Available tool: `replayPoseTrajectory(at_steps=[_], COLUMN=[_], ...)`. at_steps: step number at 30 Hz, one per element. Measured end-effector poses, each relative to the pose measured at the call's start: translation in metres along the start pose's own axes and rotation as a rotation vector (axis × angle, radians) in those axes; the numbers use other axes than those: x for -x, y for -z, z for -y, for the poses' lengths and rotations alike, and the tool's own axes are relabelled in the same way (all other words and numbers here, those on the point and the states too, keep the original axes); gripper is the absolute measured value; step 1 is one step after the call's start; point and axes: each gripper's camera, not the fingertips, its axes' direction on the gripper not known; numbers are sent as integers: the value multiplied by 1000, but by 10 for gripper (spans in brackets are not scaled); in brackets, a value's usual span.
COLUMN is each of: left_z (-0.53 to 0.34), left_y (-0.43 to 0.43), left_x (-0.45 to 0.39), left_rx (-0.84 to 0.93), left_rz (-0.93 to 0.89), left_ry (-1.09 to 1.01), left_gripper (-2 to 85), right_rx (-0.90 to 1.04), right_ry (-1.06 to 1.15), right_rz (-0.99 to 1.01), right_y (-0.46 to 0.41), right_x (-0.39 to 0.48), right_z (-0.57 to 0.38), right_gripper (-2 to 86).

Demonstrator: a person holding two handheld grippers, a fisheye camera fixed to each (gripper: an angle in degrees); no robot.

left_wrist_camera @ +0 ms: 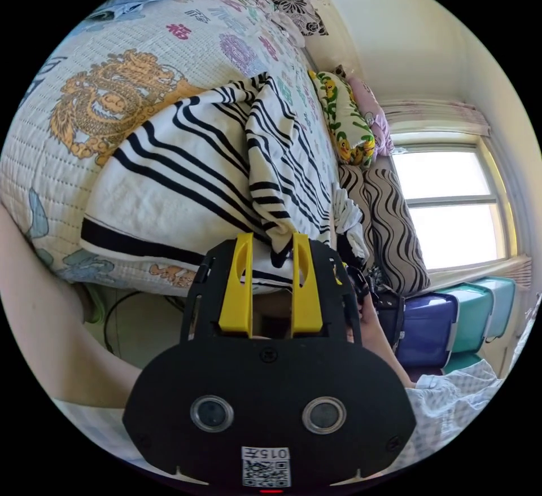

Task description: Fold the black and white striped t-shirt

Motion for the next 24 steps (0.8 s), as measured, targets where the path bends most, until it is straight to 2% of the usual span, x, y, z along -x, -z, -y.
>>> replayPoseTrajectory(at_steps=[4,8,12,15,19,24], left_z=[-5,-4,10,16,13,2], left_y=[18,16,3,2,9,8], left_x=[14,20,-6,-21,-44,-74], left_rx=[-71,-63,15,52,73,122], left_rz=[-37,-35,123,132,171,280], left_ry=[72,134,58,11,-88,-189], left_gripper=[104,100,72,15,-1,-3], right_rx=[-52,11,59,67,72,136], right_ry=[-50,-33,-2,80,178,276], right_rz=[21,-151,-308,-362,-396,-534], right_y=[11,-2,-18,-19,-15,-35], right_x=[-12,-12,-6,6,18,23], right_z=[-1,10,16,12,2,-15], right_gripper=[104,84,33,14,7,7])
